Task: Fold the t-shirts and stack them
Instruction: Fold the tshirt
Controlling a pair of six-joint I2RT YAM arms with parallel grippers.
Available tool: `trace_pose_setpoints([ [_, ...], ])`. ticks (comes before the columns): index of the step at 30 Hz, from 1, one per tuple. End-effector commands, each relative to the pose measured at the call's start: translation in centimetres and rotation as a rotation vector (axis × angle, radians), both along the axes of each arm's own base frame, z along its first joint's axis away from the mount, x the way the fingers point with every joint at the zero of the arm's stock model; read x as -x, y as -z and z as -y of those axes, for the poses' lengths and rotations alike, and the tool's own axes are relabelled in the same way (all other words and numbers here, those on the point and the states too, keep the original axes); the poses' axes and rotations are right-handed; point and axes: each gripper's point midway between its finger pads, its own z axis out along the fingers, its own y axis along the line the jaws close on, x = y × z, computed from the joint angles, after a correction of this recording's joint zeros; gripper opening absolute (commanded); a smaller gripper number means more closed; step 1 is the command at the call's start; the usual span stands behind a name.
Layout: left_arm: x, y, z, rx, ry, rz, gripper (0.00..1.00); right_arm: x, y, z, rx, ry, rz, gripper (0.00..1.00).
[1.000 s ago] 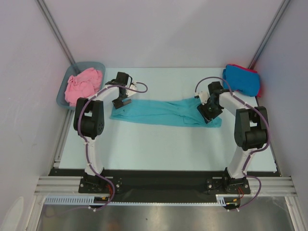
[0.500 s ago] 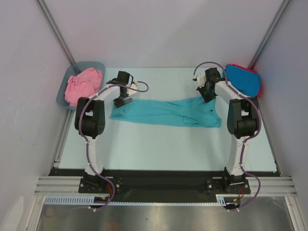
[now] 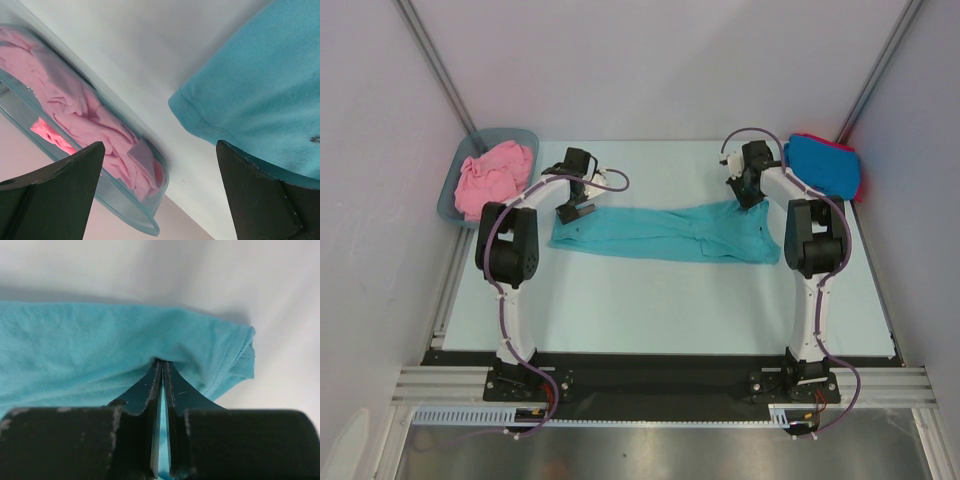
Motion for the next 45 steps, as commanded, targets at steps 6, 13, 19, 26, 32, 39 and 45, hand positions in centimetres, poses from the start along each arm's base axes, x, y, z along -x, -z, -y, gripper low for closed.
trace_pose_setpoints([
  [6,-1.0,0.6,0.1,-0.039,0.026,-0.011,1.0,-1.6,1.6,2.1,0.037,0.057,0.018,0.09],
  [13,-1.9,1.5,0.0,-0.083,0.018,-0.015,1.0,-1.5,2.4,3.8,0.091,0.055,0.005,0.09],
  [19,-1.4,2.1,-0.1,-0.115,0.016,-0.034,1.0,-1.6,3.8,6.1,0.152,0.063,-0.009,0.09],
  [26,-0.8,1.5,-0.6,-0.169,0.025,-0.043,1.0,-1.9,2.1,6.6,0.165,0.039,0.005,0.11],
  [32,-0.8,0.6,-0.6,-0.178,0.029,-0.035,1.0,-2.7,-4.0,2.6,0.066,-0.047,0.076,0.34],
  [39,-0.9,0.4,0.0,-0.161,0.021,-0.019,1.0,-3.3,-10.2,-4.8,-0.072,-0.176,0.163,0.15],
  [45,-0.5,0.4,0.8,-0.13,0.014,-0.011,1.0,-2.5,-7.3,-10.0,-0.111,-0.255,0.099,0.0],
])
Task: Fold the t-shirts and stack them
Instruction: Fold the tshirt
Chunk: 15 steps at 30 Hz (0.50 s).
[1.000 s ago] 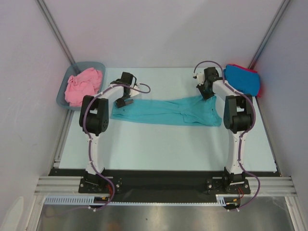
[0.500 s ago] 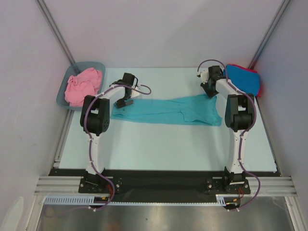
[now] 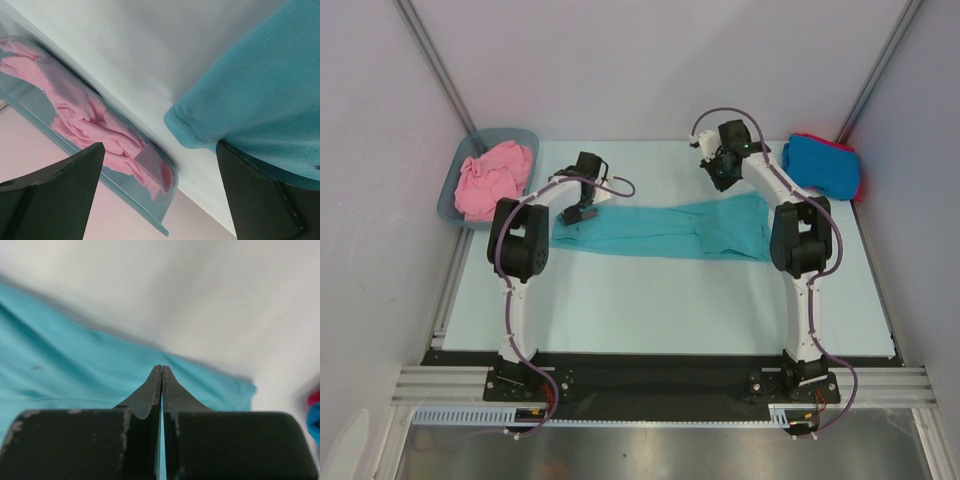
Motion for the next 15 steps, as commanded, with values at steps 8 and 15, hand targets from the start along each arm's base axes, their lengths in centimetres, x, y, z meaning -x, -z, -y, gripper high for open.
trace_pose_setpoints([
  [8,0.8,-1.4,0.4,0.015,-0.013,0.026,1.0,0.5,1.3,-6.3,-0.077,-0.086,-0.034,0.0],
  [15,0.8,-1.8,0.3,0.002,-0.009,0.027,1.0,0.7,3.5,-7.2,-0.089,-0.09,-0.07,0.0],
])
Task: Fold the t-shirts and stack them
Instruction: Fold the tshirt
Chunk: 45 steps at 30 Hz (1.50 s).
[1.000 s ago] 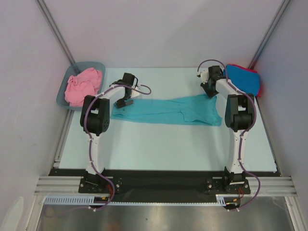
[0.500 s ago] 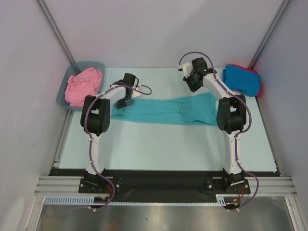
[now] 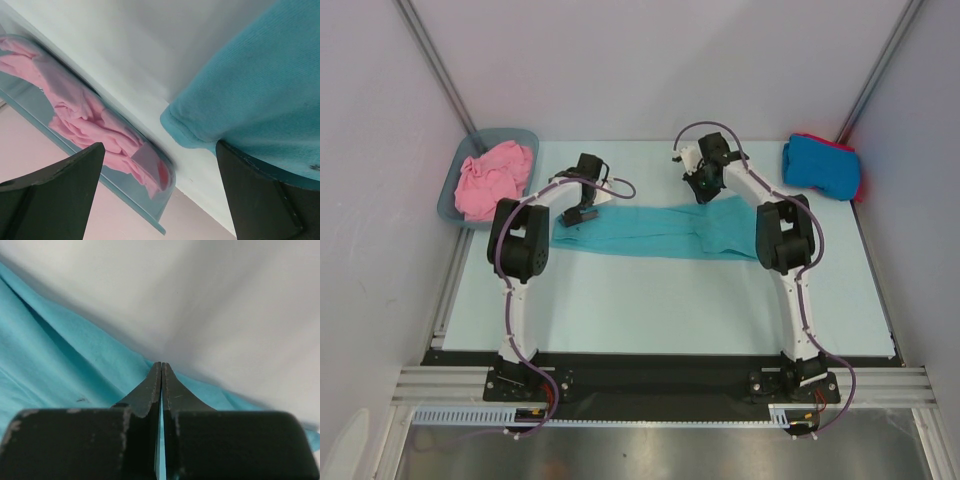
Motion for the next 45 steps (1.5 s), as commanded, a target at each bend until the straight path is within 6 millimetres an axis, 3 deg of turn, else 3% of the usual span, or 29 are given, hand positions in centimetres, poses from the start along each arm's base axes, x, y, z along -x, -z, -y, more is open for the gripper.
trace_pose_setpoints([
  [1,0.4,-2.0,0.1,0.008,-0.007,0.029,1.0,-0.7,-0.7,-1.3,-0.039,0.003,0.019,0.0],
  [9,-0.1,-2.4,0.2,0.008,-0.001,0.039,1.0,-0.3,0.2,-2.0,-0.034,0.002,0.02,0.0],
  [14,-0.2,-2.4,0.2,0.005,0.001,0.039,1.0,-1.0,-2.1,-2.4,-0.038,0.007,0.066,0.03],
  [19,-0.2,-2.3,0.3,0.009,0.0,0.037,1.0,0.6,-4.0,-3.8,-0.064,-0.033,0.052,0.11],
  [23,-0.3,-2.2,0.4,0.016,-0.006,0.039,1.0,2.4,-5.0,-4.9,-0.081,-0.068,0.038,0.0],
  [30,0.2,-1.6,0.5,0.024,-0.011,0.027,1.0,2.8,-7.1,-5.2,-0.08,-0.067,0.092,0.0],
  [37,0.1,-1.8,0.6,0.028,-0.013,0.034,1.0,4.0,-4.3,-4.7,-0.054,-0.078,0.033,0.0],
  [45,0.7,-1.6,0.4,0.028,-0.016,0.025,1.0,3.4,-1.9,-4.6,-0.031,-0.065,0.026,0.0],
])
